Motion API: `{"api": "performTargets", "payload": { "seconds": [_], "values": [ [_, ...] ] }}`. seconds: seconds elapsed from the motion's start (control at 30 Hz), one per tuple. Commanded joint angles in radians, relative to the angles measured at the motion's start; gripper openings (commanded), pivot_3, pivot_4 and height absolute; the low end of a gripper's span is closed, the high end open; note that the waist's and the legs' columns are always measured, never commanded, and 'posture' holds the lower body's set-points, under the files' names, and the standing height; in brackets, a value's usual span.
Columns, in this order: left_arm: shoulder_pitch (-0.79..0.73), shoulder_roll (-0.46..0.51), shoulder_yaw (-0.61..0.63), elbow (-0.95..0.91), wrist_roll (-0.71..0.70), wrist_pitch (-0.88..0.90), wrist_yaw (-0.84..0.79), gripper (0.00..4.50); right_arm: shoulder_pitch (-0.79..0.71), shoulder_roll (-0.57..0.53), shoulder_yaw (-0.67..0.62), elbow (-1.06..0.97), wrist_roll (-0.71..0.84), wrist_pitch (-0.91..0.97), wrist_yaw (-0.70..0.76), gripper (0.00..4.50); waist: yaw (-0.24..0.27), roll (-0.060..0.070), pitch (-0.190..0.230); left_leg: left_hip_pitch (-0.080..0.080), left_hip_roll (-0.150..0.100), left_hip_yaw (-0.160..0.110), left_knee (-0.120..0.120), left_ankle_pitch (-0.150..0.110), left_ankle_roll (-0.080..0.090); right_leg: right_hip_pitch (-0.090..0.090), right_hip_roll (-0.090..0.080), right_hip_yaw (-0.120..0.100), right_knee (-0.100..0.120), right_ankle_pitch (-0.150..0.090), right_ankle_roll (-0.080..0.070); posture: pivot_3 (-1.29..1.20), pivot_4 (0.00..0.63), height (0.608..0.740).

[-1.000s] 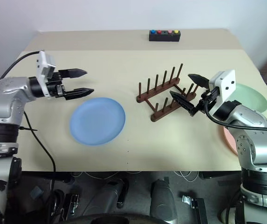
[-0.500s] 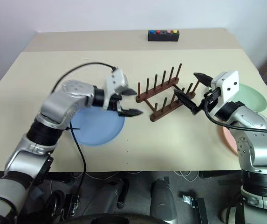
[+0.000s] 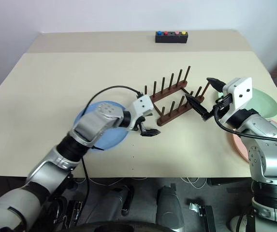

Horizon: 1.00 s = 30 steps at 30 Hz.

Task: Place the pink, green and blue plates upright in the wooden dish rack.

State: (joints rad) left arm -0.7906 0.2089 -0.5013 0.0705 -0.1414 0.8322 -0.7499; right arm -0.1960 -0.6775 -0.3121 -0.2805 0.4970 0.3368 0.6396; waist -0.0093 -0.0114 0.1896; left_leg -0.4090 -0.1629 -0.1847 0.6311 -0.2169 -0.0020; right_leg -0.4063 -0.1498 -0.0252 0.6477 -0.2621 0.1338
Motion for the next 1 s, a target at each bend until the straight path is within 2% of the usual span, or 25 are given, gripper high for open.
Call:
{"api": "performTargets", "payload": {
  "seconds": [0.03,0.37,0.47,0.67,1.0],
  "values": [
    [-0.008,-0.031,0.015,0.004,0.021,-0.025,0.040,4.50,-0.007,-0.004,-0.038,-0.048,0.010,-0.019,-0.007,4.47,-0.002,0.000,0.000,0.000,0.000,0.000,0.000,0.000,0.000,0.000,0.000,0.000,0.000,0.000,0.000,0.00,0.150,0.740],
    [0.015,-0.083,0.017,0.047,0.059,-0.019,0.109,4.50,0.000,-0.016,-0.046,-0.052,0.011,-0.009,-0.001,4.47,0.000,0.000,0.000,0.000,0.000,0.001,0.000,0.000,0.000,0.000,0.000,0.000,0.000,0.000,0.000,0.00,0.150,0.740],
    [0.019,-0.098,0.018,0.057,0.057,-0.005,0.108,3.68,-0.004,-0.017,-0.046,-0.051,0.013,-0.008,0.000,4.50,0.000,0.000,0.000,0.000,0.000,0.001,0.000,0.000,0.000,0.000,0.000,0.000,0.000,0.000,0.000,0.00,0.150,0.740],
    [0.017,-0.115,0.028,0.069,0.050,0.032,0.103,0.71,-0.004,-0.019,-0.048,-0.052,0.013,-0.008,-0.001,4.50,0.001,0.001,0.000,0.000,0.000,0.001,0.000,0.000,0.000,0.000,0.000,0.000,0.000,0.000,0.000,0.00,0.150,0.740],
    [-0.006,-0.106,0.068,0.090,0.069,-0.041,0.113,0.69,-0.001,-0.010,-0.081,-0.060,0.023,-0.008,-0.017,4.50,0.001,0.001,-0.001,0.000,0.000,0.001,0.001,0.000,0.000,0.001,0.000,0.000,0.000,0.000,0.000,0.00,0.150,0.740]
  ]
}}
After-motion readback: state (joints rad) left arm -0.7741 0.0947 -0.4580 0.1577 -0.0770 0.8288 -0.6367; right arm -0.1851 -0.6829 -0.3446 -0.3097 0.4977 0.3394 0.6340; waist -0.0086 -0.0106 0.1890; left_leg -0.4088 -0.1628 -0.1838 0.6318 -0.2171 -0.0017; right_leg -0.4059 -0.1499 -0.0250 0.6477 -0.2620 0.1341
